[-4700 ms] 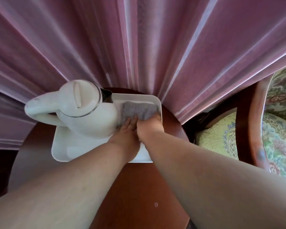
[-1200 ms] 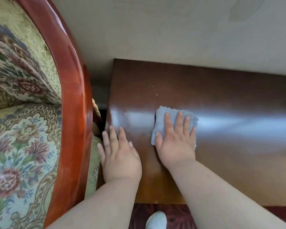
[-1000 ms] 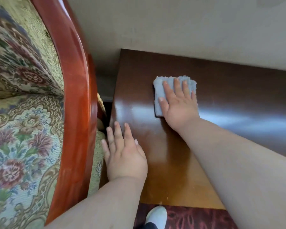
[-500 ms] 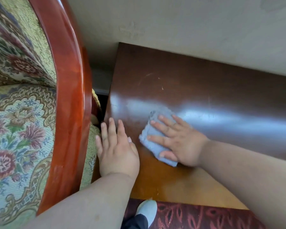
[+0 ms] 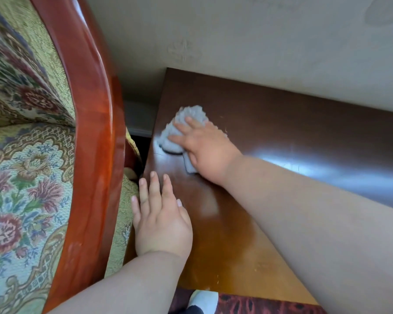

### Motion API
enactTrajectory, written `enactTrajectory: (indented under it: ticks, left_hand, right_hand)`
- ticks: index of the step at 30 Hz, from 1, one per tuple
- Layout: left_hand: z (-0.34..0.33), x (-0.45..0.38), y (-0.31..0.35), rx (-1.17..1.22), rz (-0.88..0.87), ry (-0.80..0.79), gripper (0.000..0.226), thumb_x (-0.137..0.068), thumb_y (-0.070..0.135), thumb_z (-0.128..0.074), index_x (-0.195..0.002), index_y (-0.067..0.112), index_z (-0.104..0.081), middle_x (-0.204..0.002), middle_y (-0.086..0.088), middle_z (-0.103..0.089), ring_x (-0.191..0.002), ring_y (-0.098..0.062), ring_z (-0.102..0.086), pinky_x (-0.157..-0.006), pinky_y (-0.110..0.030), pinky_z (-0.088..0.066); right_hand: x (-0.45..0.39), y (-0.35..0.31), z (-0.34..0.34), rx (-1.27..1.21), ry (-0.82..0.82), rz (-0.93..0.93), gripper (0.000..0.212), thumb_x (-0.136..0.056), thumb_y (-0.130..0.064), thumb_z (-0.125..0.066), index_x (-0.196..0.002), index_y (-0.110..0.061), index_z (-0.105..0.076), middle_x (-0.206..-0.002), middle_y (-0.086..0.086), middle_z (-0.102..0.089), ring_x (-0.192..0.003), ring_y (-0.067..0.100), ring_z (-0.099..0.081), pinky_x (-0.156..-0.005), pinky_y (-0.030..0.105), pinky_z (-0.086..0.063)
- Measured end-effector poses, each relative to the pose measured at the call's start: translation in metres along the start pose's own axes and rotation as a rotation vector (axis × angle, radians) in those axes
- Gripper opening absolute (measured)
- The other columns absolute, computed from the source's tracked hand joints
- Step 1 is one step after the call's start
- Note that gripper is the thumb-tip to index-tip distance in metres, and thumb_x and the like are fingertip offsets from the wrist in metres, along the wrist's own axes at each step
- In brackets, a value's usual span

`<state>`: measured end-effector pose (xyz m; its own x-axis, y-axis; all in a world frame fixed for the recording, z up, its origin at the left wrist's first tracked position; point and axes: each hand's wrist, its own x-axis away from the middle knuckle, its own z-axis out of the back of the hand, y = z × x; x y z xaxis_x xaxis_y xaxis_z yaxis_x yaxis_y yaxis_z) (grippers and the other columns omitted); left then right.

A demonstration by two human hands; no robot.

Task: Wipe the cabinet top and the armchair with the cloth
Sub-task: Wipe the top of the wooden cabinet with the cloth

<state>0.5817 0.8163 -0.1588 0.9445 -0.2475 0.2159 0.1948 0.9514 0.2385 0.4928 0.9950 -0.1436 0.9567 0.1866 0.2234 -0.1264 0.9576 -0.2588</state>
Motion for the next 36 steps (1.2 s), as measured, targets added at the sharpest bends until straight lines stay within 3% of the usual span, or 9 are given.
enactTrajectory:
  ticks: [3,9,12,15,19,24,27,32,36]
  left_hand:
    - [-0.001,0.0,-0.001,-0.007,-0.001,0.001,0.062,-0.089,0.029,-0.029,-0.15,0.016,-0.026,-0.161,-0.007,-0.018,-0.149,-0.025,-0.007,-0.12,-0.047,-0.007]
    - [0.001,0.001,0.0,-0.005,0.003,-0.006,0.062,-0.09,0.028,-0.03,-0.15,0.015,-0.025,-0.161,-0.008,-0.018,-0.149,-0.026,-0.007,-0.12,-0.047,-0.008]
    - [0.001,0.002,-0.001,-0.023,-0.003,-0.017,0.062,-0.091,0.029,-0.027,-0.151,0.016,-0.021,-0.162,-0.008,-0.016,-0.149,-0.026,-0.004,-0.12,-0.046,-0.005]
    - [0.002,0.0,-0.001,-0.035,0.0,-0.011,0.062,-0.092,0.03,-0.024,-0.152,0.017,-0.018,-0.163,-0.007,-0.013,-0.149,-0.025,-0.001,-0.12,-0.044,-0.002]
    - [0.001,0.001,0.001,-0.045,-0.008,-0.024,0.062,-0.092,0.031,-0.026,-0.153,0.019,-0.015,-0.163,-0.005,-0.01,-0.149,-0.023,0.001,-0.12,-0.044,0.0]
    - [0.001,0.001,0.0,-0.042,0.013,-0.005,0.062,-0.092,0.029,-0.031,-0.152,0.018,-0.018,-0.163,-0.005,-0.012,-0.149,-0.023,-0.001,-0.12,-0.045,-0.002]
    - [0.001,0.002,0.0,-0.046,0.006,-0.007,0.062,-0.092,0.029,-0.029,-0.152,0.018,-0.019,-0.163,-0.006,-0.013,-0.15,-0.024,-0.002,-0.12,-0.044,-0.001]
    - [-0.001,0.001,0.0,-0.079,-0.003,0.011,0.062,-0.092,0.033,-0.021,-0.152,0.019,-0.018,-0.163,-0.005,-0.014,-0.149,-0.024,-0.003,-0.12,-0.044,-0.003]
    - [-0.003,0.001,0.0,-0.067,-0.006,0.018,0.062,-0.091,0.033,-0.024,-0.152,0.019,-0.019,-0.162,-0.007,-0.015,-0.149,-0.025,-0.004,-0.12,-0.045,-0.004]
  right_hand:
    - [0.063,-0.004,-0.006,-0.122,-0.048,0.065,0.056,-0.082,0.003,-0.054,-0.132,-0.02,-0.058,-0.151,0.009,-0.043,-0.143,0.034,-0.03,-0.112,0.055,-0.022]
    - [0.161,0.018,-0.027,-0.005,-0.06,0.017,0.06,-0.079,-0.008,-0.068,-0.135,-0.023,-0.054,-0.149,0.011,-0.045,-0.139,0.038,-0.036,-0.111,0.06,-0.025]
    - [0.131,0.05,-0.018,0.041,0.042,-0.277,0.056,-0.088,-0.02,-0.056,-0.143,-0.017,-0.044,-0.153,0.017,-0.037,-0.142,0.041,-0.028,-0.111,0.061,-0.028]
    - [0.065,0.071,-0.004,0.055,0.047,-0.417,0.055,-0.098,-0.03,-0.034,-0.152,-0.027,-0.022,-0.163,0.008,-0.015,-0.148,0.033,-0.009,-0.116,0.053,-0.014]
    - [0.028,0.052,-0.001,0.033,0.019,-0.348,0.056,-0.1,-0.027,-0.033,-0.153,-0.03,-0.016,-0.164,0.003,-0.009,-0.149,0.029,-0.004,-0.117,0.05,-0.008]
    - [0.116,-0.008,-0.033,0.036,-0.062,-0.204,0.064,-0.095,-0.022,-0.044,-0.153,-0.031,-0.016,-0.164,-0.001,-0.009,-0.149,0.026,0.0,-0.118,0.046,-0.002]
    - [0.147,0.005,-0.034,0.054,-0.106,-0.155,0.061,-0.094,-0.025,-0.052,-0.15,-0.027,-0.028,-0.16,0.006,-0.023,-0.147,0.033,-0.015,-0.116,0.052,-0.013]
    - [0.095,0.064,-0.008,0.031,-0.048,-0.476,0.056,-0.099,-0.039,-0.029,-0.153,-0.026,-0.017,-0.163,0.008,-0.012,-0.148,0.033,-0.005,-0.116,0.056,-0.011]
    - [0.065,0.044,-0.012,-0.015,-0.015,-0.631,0.058,-0.1,-0.045,-0.022,-0.153,-0.03,-0.005,-0.164,0.005,0.003,-0.149,0.031,0.006,-0.117,0.055,-0.003]
